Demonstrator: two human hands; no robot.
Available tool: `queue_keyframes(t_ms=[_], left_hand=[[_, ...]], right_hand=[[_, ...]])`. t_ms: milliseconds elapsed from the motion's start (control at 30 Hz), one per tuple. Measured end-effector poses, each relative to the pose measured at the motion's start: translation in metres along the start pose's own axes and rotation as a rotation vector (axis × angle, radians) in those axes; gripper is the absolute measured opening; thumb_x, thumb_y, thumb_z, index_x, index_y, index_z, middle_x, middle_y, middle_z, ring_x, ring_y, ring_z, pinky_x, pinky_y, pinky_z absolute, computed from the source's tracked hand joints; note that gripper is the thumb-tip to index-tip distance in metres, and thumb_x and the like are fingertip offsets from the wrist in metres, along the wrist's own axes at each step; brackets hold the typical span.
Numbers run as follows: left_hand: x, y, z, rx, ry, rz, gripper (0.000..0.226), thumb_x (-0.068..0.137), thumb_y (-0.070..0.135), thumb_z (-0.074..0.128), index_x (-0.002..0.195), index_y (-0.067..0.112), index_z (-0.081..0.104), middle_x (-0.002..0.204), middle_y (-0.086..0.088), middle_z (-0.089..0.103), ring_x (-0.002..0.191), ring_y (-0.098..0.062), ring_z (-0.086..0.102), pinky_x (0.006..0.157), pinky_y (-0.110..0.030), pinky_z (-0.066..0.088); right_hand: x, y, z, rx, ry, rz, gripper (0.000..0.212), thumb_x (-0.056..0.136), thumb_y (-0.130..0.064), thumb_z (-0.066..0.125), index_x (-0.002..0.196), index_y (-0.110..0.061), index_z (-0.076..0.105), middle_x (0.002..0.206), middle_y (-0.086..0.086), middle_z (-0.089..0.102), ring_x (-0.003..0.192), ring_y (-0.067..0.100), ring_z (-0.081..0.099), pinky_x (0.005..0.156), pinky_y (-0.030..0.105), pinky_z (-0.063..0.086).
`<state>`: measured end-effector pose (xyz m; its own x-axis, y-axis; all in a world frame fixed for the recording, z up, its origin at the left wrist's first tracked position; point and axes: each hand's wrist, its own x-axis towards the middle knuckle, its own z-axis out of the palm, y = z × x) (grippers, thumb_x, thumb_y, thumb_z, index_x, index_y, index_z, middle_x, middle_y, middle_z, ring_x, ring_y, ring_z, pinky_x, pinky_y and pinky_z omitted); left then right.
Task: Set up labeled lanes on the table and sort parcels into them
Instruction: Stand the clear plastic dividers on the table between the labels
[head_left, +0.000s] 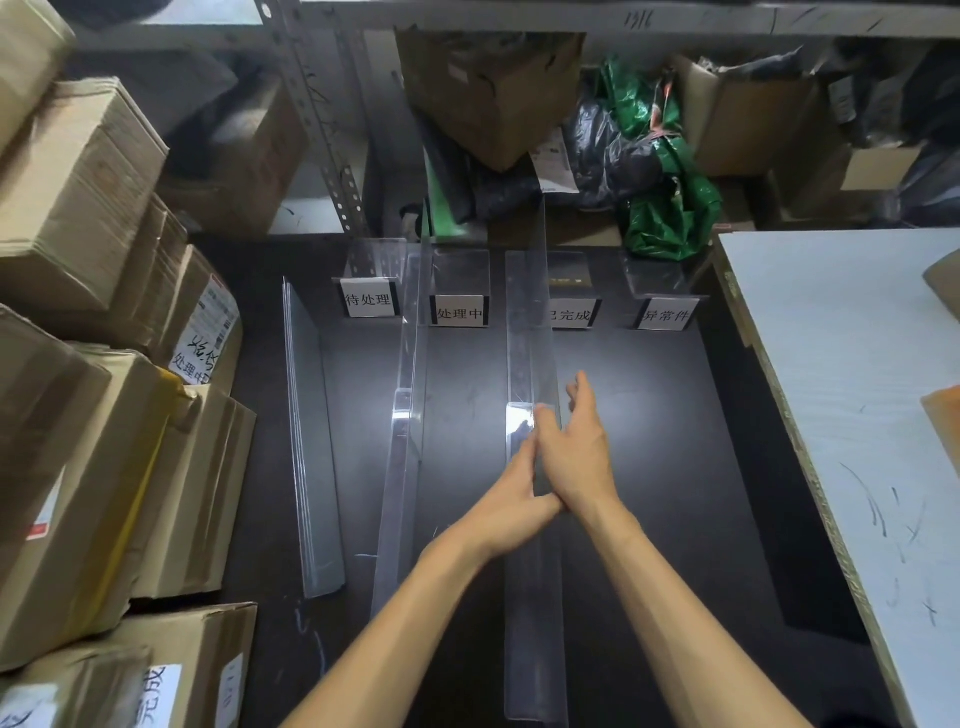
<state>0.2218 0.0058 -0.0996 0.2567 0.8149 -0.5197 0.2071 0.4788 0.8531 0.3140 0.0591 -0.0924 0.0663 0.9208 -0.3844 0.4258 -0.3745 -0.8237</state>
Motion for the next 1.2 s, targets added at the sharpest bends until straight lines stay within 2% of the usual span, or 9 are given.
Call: queue_keyframes(t_ms=[100,167,267,400,500,633,767,900,1200], left_hand=[[-0.011,0.003,-0.008,-0.007,0.105,-0.015,0.09,0.088,0.04,0.06,0.16,0.041,0.007,0.166,0.016,0.018,0.151,-0.01,0.027,0.122,-0.038,0.032],[-0.024,0.015,-0.02,-0.019,0.226,0.012,0.073,0.1,0.023,0.052,0.16,0.034,0.013,0.157,0.014,0.026,0.146,-0.01,0.034,0.112,-0.026,0.036],[-0.049,0.035,-0.049,-0.064,0.49,0.146,0.058,0.099,0.0,0.043,0.151,0.026,0.037,0.146,0.006,0.045,0.131,-0.013,0.05,0.094,-0.019,0.043],[-0.085,0.036,-0.094,-0.037,0.924,0.289,0.03,0.091,-0.008,0.047,0.1,0.016,0.062,0.094,0.005,0.064,0.089,-0.004,0.059,0.079,-0.018,0.048],[-0.101,0.019,-0.122,-0.032,1.139,0.256,0.017,0.089,-0.003,0.047,0.087,0.012,0.055,0.083,-0.001,0.056,0.079,-0.013,0.052,0.071,-0.024,0.042],[-0.115,-0.007,-0.144,-0.136,1.16,0.098,0.016,0.095,-0.001,0.045,0.093,0.012,0.054,0.099,-0.009,0.058,0.092,-0.023,0.052,0.072,-0.02,0.038],[-0.117,-0.034,-0.155,-0.072,1.028,-0.044,0.014,0.099,0.007,0.045,0.102,0.014,0.056,0.113,-0.007,0.056,0.102,-0.018,0.05,0.081,-0.027,0.033],[-0.113,-0.05,-0.164,-0.075,0.98,-0.065,0.014,0.1,0.009,0.046,0.109,0.017,0.053,0.121,-0.009,0.056,0.104,-0.017,0.048,0.085,-0.025,0.031],[-0.107,-0.047,-0.178,-0.137,0.954,-0.037,0.02,0.101,0.007,0.045,0.118,0.013,0.053,0.124,-0.01,0.055,0.106,-0.017,0.047,0.083,-0.022,0.03]], right_hand=[[-0.009,-0.013,0.0,-0.055,0.17,-0.16,0.064,0.103,-0.024,0.054,0.159,-0.012,0.025,0.161,0.007,0.035,0.15,0.021,0.028,0.12,0.035,0.025],[-0.017,-0.029,0.006,-0.072,0.258,-0.299,0.057,0.102,-0.022,0.054,0.154,-0.011,0.035,0.154,0.009,0.041,0.146,0.022,0.03,0.117,0.032,0.026],[-0.032,-0.06,0.022,-0.083,0.333,-0.534,0.036,0.097,-0.021,0.056,0.132,-0.011,0.053,0.125,0.004,0.054,0.118,0.019,0.044,0.099,0.025,0.033],[-0.052,-0.102,0.061,-0.108,0.047,-0.581,0.001,0.099,-0.02,0.056,0.099,-0.02,0.055,0.092,-0.004,0.061,0.082,0.013,0.055,0.073,0.026,0.041],[-0.066,-0.113,0.101,-0.292,-0.219,-0.525,0.009,0.1,-0.027,0.057,0.103,-0.019,0.059,0.099,0.001,0.069,0.088,0.02,0.062,0.075,0.031,0.045],[-0.082,-0.112,0.15,-0.567,-0.373,-0.414,0.046,0.1,-0.042,0.056,0.131,-0.008,0.05,0.124,0.015,0.065,0.115,0.038,0.06,0.082,0.041,0.045],[-0.082,-0.094,0.18,-0.756,-0.348,-0.405,0.03,0.099,-0.031,0.059,0.105,-0.014,0.036,0.111,0.015,0.065,0.104,0.04,0.064,0.069,0.037,0.037],[-0.082,-0.084,0.184,-0.788,-0.325,-0.451,0.027,0.098,-0.01,0.052,0.122,-0.006,0.04,0.105,0.02,0.068,0.098,0.043,0.064,0.068,0.037,0.034],[-0.089,-0.09,0.186,-0.811,-0.394,-0.546,0.027,0.102,-0.011,0.04,0.128,-0.004,0.042,0.102,0.021,0.067,0.096,0.044,0.063,0.068,0.038,0.035]])
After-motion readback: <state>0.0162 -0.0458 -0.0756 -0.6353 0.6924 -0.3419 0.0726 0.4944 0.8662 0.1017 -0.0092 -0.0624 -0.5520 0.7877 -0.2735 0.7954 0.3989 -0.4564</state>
